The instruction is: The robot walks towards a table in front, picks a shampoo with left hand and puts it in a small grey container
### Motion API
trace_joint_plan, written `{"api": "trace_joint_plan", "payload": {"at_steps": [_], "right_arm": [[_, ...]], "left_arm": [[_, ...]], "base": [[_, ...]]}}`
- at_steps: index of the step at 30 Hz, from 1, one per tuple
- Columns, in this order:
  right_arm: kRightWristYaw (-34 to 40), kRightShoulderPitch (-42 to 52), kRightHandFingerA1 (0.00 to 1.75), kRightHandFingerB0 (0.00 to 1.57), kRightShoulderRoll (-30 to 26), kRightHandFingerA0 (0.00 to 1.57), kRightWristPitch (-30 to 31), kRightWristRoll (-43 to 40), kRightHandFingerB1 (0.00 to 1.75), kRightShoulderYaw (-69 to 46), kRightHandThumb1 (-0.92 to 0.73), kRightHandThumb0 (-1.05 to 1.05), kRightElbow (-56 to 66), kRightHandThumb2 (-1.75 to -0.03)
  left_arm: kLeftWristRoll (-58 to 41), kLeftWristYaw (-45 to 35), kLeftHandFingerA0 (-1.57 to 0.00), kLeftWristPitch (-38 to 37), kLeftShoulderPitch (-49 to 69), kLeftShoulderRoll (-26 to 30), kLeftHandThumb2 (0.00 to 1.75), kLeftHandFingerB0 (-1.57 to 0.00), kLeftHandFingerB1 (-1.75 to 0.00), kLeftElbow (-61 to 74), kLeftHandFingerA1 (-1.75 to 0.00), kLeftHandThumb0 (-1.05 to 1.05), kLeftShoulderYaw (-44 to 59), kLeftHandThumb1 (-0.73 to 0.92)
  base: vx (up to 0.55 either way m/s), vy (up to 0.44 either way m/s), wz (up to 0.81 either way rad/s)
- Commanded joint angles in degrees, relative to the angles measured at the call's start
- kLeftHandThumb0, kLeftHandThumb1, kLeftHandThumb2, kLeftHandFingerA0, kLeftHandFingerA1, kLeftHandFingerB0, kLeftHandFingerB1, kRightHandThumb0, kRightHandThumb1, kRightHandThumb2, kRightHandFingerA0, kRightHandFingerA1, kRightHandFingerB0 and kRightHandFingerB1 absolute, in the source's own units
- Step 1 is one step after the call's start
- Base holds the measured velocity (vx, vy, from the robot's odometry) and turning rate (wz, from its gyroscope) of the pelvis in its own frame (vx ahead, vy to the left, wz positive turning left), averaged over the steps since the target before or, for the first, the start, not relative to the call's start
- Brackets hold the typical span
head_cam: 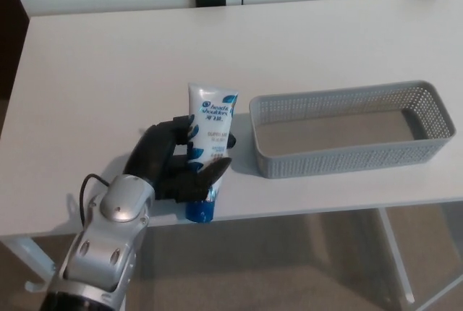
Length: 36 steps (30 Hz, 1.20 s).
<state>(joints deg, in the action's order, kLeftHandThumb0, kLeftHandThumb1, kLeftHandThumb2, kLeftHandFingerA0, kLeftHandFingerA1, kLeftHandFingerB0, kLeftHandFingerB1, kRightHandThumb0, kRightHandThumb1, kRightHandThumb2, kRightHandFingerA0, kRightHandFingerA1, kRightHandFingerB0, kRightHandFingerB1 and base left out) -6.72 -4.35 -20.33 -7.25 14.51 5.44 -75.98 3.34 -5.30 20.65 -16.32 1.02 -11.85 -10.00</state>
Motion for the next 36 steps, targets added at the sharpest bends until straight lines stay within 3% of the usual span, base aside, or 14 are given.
{"api": "trace_joint_plan", "payload": {"at_steps": [1, 5, 8, 11, 15, 17, 20, 27, 28, 30, 32, 33, 35, 36], "right_arm": [[0.0, 0.4, 0.51, 0.52, -0.3, 0.68, 0.5, 0.3, 0.41, 0.0, -0.71, -0.35, -0.6, -0.61], [-0.3, 0.7, 0.53, 0.51, -0.3, 0.69, 0.5, -0.1, 0.41, -0.2, -0.70, -0.36, -0.6, -0.61], [-0.3, 0.6, 0.51, 0.50, -0.6, 0.67, 0.3, 0.5, 0.41, 0.3, -0.71, -0.37, -0.8, -0.61], [-0.6, 0.3, 0.52, 0.48, -0.8, 0.68, 0.7, 0.7, 0.40, 0.4, -0.71, -0.38, -0.9, -0.61], [-0.8, 0.1, 0.52, 0.47, -0.7, 0.66, 1.1, 0.8, 0.40, 0.5, -0.72, -0.38, -0.9, -0.61], [-0.8, 0.3, 0.51, 0.46, -0.6, 0.64, 0.5, 1.1, 0.40, 0.7, -0.72, -0.38, -0.8, -0.61], [-0.4, 0.4, 0.51, 0.48, -0.1, 0.68, 1.1, 1.2, 0.39, 0.7, -0.70, -0.38, -1.2, -0.61], [-0.4, 1.0, 0.52, 0.51, 0.3, 0.67, 0.8, 0.9, 0.41, 0.4, -0.70, -0.37, -1.2, -0.61], [-0.4, 1.0, 0.52, 0.52, 0.3, 0.68, 0.9, 0.9, 0.41, 0.5, -0.70, -0.37, -1.1, -0.61], [-0.4, 1.1, 0.51, 0.52, 0.4, 0.68, 0.9, 0.8, 0.40, 0.3, -0.70, -0.37, -1.2, -0.61], [-0.4, 1.0, 0.51, 0.53, 0.4, 0.69, 0.9, 0.8, 0.41, 0.3, -0.70, -0.37, -1.2, -0.61], [-0.4, 0.9, 0.52, 0.53, 0.4, 0.68, 0.9, 0.8, 0.42, 0.3, -0.69, -0.37, -1.2, -0.60], [-0.5, 0.9, 0.51, 0.54, 0.2, 0.67, 0.6, 0.9, 0.42, 0.4, -0.70, -0.37, -1.2, -0.61], [-0.5, 0.9, 0.50, 0.54, 0.1, 0.67, 0.6, 0.9, 0.41, 0.4, -0.70, -0.36, -1.1, -0.61]], "left_arm": [[1.9, 2.1, -0.94, -0.3, 2.3, 0.6, 0.94, -0.70, -1.27, -1.4, -1.54, -0.04, 0.2, 0.73], [0.1, 0.8, -0.95, -0.2, 4.3, 1.1, 0.94, -0.69, -1.23, 2.0, -1.55, -0.05, 1.7, 0.73], [0.0, -0.1, -0.93, -1.7, 4.6, 2.1, 1.07, -0.71, -1.22, 6.1, -1.50, -0.03, 2.4, 0.64], [1.8, 0.4, -1.02, -1.2, 3.2, 3.1, 0.82, -0.78, -1.18, 13.4, -1.41, -0.17, 1.7, 0.74], [6.5, 1.0, -1.09, -3.9, 2.1, 5.4, 0.81, -0.79, -1.19, 19.8, -1.38, -0.20, -1.5, 0.77], [6.7, 1.1, -1.09, -4.2, 1.2, 4.8, 0.75, -0.76, -1.21, 23.0, -1.41, -0.20, -2.8, 0.81], [10.9, 1.1, -0.92, -1.1, -2.9, 3.8, 0.72, -0.76, -1.17, 26.7, -1.48, -0.10, -8.0, 0.79], [13.7, 1.6, -0.87, -0.4, -11.9, 0.7, 0.70, -0.72, -1.19, 20.7, -1.48, -0.08, -13.3, 0.79], [15.2, 1.5, -0.92, 0.1, -13.9, 0.6, 0.66, -0.76, -1.07, 19.1, -1.31, -0.08, -14.5, 0.80], [17.1, 1.2, -0.91, 2.6, -19.3, -1.5, 0.68, -0.79, -1.02, 14.3, -1.34, -0.10, -16.8, 0.78], [18.6, 2.1, -0.79, 2.8, -22.1, -2.7, 0.63, -0.75, -1.13, 11.1, -1.60, -0.22, -18.2, 0.76], [19.0, 2.1, -0.78, 3.7, -24.3, -4.0, 0.67, -0.70, -1.33, 8.9, -1.66, -0.25, -18.7, 0.74], [19.7, 2.1, -0.79, 3.9, -28.9, -6.4, 0.77, -0.70, -1.37, 3.5, -1.66, -0.21, -19.9, 0.74], [20.0, 2.2, -0.78, 3.7, -30.0, -6.8, 0.68, -0.70, -1.27, 2.0, -1.66, -0.23, -20.1, 0.78]], "base": [[0.00, 0.000, 0.00], [0.00, 0.000, 0.00], [0.00, 0.000, 0.00], [0.00, 0.000, 0.00], [0.00, 0.000, 0.02], [0.00, 0.000, 0.00], [0.00, 0.000, 0.00], [0.00, 0.000, 0.00], [0.00, 0.000, 0.00], [0.00, 0.000, 0.00], [0.00, 0.000, 0.00], [0.00, 0.000, 0.00], [0.00, 0.000, 0.00], [0.00, 0.000, 0.00]]}}
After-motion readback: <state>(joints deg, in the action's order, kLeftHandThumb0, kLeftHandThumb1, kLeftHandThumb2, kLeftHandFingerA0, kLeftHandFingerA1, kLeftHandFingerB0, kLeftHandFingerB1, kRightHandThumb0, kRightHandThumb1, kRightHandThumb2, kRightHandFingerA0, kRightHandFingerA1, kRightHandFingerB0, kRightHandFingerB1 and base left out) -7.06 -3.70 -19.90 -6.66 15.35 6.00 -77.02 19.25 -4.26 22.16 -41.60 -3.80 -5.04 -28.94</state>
